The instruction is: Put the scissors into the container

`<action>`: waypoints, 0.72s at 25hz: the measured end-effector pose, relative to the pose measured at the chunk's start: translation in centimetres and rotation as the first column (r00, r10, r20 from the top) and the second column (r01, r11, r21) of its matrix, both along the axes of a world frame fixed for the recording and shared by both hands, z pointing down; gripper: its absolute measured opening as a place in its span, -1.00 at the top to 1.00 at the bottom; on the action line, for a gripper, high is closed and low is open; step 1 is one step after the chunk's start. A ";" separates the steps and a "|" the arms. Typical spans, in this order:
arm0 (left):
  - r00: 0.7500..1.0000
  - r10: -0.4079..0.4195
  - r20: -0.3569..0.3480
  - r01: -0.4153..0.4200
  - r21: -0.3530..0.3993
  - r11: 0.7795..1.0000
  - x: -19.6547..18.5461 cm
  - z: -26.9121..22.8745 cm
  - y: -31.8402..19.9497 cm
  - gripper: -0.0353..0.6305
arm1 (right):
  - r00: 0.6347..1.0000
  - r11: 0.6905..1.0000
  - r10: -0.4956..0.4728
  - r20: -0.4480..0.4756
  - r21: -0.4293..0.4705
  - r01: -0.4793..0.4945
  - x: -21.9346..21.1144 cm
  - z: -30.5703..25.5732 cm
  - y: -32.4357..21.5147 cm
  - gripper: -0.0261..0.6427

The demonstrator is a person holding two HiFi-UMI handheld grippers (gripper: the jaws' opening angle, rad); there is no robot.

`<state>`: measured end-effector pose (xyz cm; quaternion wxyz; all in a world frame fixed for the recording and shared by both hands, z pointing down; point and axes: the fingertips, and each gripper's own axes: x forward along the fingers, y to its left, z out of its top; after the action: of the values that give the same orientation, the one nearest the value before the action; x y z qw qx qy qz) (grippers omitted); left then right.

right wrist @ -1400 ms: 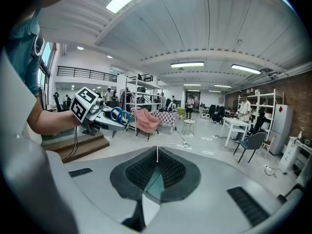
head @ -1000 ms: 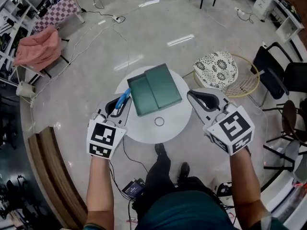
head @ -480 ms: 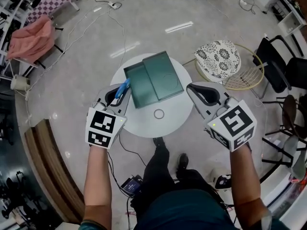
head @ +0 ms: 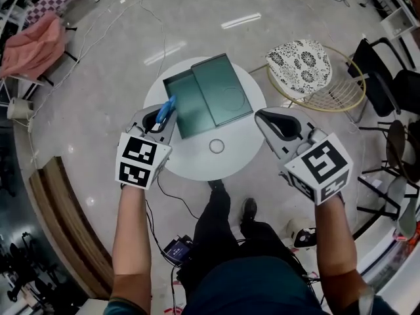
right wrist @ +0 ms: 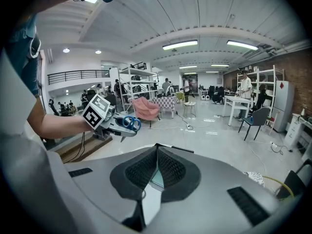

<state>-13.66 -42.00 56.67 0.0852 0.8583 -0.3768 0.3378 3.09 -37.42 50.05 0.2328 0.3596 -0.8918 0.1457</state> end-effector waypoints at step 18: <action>0.999 -0.024 -0.044 0.018 -0.136 0.991 -1.6 10.9 -2.4 0.74 | 0.999 0.996 0.031 -0.019 -0.084 -0.033 -2.7 7.9 -1.0 0.81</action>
<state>-15.25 -44.44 67.61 0.1554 0.8540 -0.3598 0.3422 0.38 -38.44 57.99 0.2533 0.3649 -0.8769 0.1837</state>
